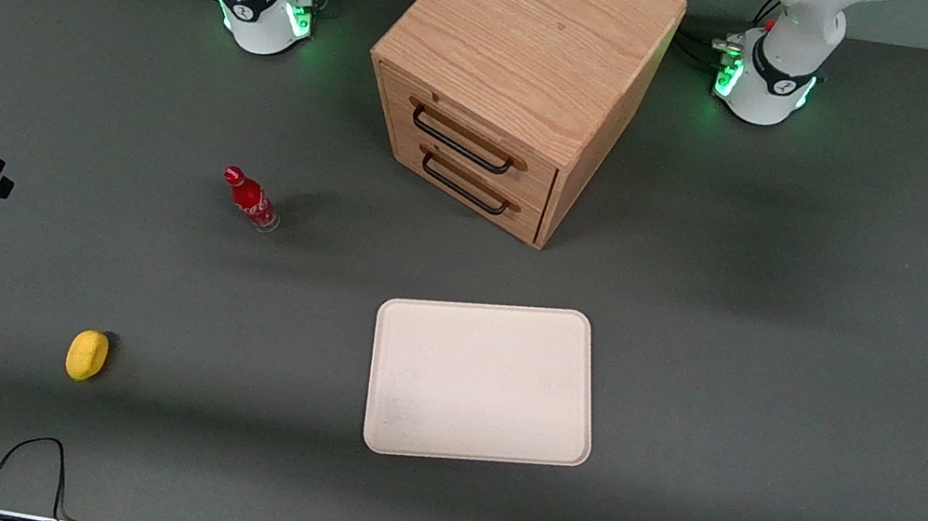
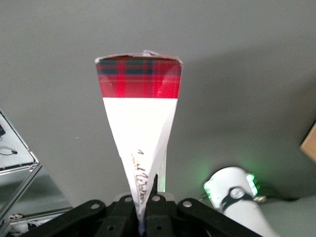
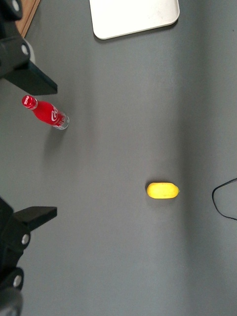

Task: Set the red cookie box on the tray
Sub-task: 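Lift the held box and carry it over the cream tray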

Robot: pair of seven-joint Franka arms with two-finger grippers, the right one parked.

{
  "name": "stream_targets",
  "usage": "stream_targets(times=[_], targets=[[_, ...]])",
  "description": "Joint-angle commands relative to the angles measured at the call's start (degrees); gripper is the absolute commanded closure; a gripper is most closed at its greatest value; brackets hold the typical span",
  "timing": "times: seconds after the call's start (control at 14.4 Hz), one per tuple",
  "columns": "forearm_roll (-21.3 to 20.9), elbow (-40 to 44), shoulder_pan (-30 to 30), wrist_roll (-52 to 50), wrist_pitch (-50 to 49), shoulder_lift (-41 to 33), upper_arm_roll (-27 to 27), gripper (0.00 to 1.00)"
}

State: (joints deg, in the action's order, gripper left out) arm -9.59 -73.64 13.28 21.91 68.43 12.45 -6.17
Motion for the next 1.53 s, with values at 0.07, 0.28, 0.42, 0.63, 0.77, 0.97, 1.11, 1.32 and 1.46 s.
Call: stream_targets(times=[0.07,0.28,0.42,0.63,0.77,0.97,1.11,1.32,1.46], targets=[[3.43,2.18,-7.46,-20.35,-0.06,3.53,-5.50,1.00],[3.61,4.20,-13.61,-34.51,6.52,8.89,-9.55,1.00],[3.70,6.74,-19.22,-45.15,11.44,14.33,-10.53,1.00],[3.70,14.20,-26.35,-56.77,18.55,25.04,-10.79,1.00],[3.70,15.37,-28.91,-62.31,26.36,30.07,-10.71,1.00],[3.70,15.19,-29.98,-65.50,34.65,35.96,-10.71,1.00],[3.61,14.84,-29.98,-65.42,37.73,38.16,-10.53,1.00],[3.00,14.49,-29.89,-65.42,40.28,40.37,-10.27,1.00],[2.82,13.09,-29.89,-65.33,40.90,40.81,-10.09,1.00]])
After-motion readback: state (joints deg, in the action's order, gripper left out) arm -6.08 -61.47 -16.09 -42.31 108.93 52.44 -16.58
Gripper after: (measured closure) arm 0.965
